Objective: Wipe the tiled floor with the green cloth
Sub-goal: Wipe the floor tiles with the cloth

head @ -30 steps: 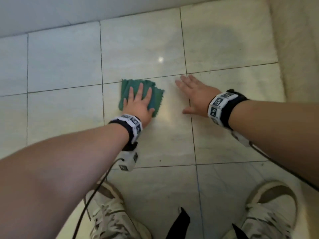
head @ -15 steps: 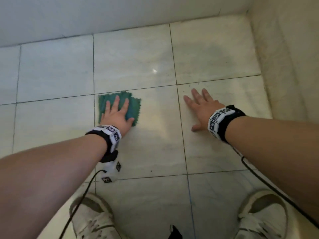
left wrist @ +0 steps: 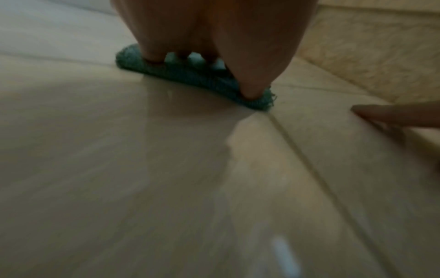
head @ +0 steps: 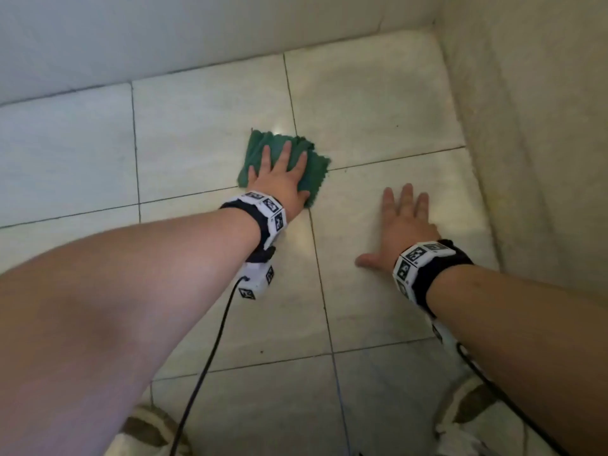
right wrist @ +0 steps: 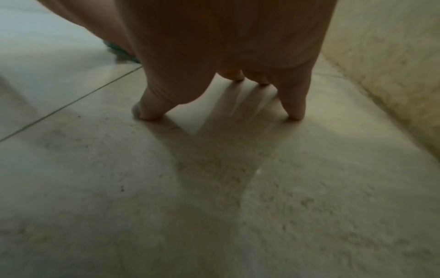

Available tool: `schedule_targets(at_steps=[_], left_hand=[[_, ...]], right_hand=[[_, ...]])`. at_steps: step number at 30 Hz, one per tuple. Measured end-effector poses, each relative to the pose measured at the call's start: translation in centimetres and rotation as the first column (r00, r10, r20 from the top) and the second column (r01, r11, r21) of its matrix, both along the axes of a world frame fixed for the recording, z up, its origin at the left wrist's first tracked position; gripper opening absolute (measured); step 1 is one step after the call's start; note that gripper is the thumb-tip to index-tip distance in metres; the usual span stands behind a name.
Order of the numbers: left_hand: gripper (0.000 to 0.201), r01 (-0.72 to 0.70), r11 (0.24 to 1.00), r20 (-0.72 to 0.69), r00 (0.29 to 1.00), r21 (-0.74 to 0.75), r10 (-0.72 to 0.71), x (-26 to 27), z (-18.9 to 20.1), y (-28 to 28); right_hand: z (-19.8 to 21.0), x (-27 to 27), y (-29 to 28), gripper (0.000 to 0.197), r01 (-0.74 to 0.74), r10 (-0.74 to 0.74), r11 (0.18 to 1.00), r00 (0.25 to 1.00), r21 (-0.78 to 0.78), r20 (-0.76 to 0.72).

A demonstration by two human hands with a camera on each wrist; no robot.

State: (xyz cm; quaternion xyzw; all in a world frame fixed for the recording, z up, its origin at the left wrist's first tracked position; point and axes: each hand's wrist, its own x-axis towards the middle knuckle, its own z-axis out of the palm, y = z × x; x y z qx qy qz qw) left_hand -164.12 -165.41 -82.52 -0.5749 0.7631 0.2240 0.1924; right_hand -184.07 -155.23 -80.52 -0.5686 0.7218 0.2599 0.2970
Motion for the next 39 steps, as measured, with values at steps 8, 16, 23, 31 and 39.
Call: schedule_targets(at_steps=[8, 16, 23, 31, 39], left_hand=[[0.073, 0.391, 0.92, 0.01, 0.92, -0.014, -0.391, -8.6, -0.1, 1.4], [0.076, 0.133, 0.991, 0.016, 0.991, 0.003, -0.133, 4.8, 0.1, 2.7], [0.076, 0.175, 0.983, 0.057, 0.982, 0.056, -0.179, 6.0, 0.3, 12.2], [0.075, 0.075, 0.992, 0.032, 0.996, 0.099, -0.078, 11.4, 0.3, 17.9], [0.077, -0.228, 0.969, 0.229, 0.953, 0.099, 0.201, 22.7, 0.3, 19.0]], right_hand=[[-0.5, -0.4, -0.3, 0.147, -0.006, 0.006, 0.999, 1.0, 0.035, -0.018], [-0.1, 0.7, -1.8, 0.157, -0.068, 0.068, 0.995, 0.998, 0.073, 0.0], [0.5, 4.9, -2.4, 0.142, -0.369, 0.366, 0.929, 0.927, 0.022, 0.078], [0.7, 10.3, -1.1, 0.136, -0.507, 0.507, 0.861, 0.855, -0.03, 0.105], [-0.1, 11.3, -0.1, 0.134, -0.507, 0.512, 0.859, 0.853, -0.073, 0.103]])
